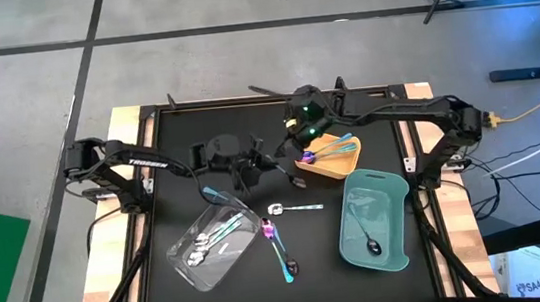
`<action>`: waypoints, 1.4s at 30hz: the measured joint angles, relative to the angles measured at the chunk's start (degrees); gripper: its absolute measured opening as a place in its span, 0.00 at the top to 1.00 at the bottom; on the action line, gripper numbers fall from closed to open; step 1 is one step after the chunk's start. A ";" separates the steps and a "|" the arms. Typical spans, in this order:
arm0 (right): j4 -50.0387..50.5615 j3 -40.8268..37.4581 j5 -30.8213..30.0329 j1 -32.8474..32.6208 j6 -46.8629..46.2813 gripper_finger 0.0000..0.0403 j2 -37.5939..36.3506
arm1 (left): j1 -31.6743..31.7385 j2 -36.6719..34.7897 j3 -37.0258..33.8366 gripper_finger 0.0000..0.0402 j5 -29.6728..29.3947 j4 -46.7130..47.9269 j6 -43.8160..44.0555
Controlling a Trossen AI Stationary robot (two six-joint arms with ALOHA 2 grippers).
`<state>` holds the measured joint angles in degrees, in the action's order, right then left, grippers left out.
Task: Sort silverware by color (type)
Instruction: Put the blue spoon into the blue bin
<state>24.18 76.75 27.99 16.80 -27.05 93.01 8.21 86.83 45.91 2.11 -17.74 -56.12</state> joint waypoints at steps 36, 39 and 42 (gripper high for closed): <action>6.97 -0.04 6.44 -3.34 -7.72 0.71 4.46 | -3.13 0.02 0.04 0.95 -5.33 2.66 0.18; 6.78 -0.04 6.49 -3.34 -7.79 0.71 4.46 | -3.13 0.04 0.04 0.95 -5.74 2.56 0.16; 6.78 -0.04 4.56 -3.34 -7.86 0.71 4.46 | -3.13 0.09 0.04 0.95 -5.78 1.83 0.16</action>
<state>30.96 76.71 32.56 13.45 -34.92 97.47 5.08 86.91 45.95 -3.67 -15.91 -55.96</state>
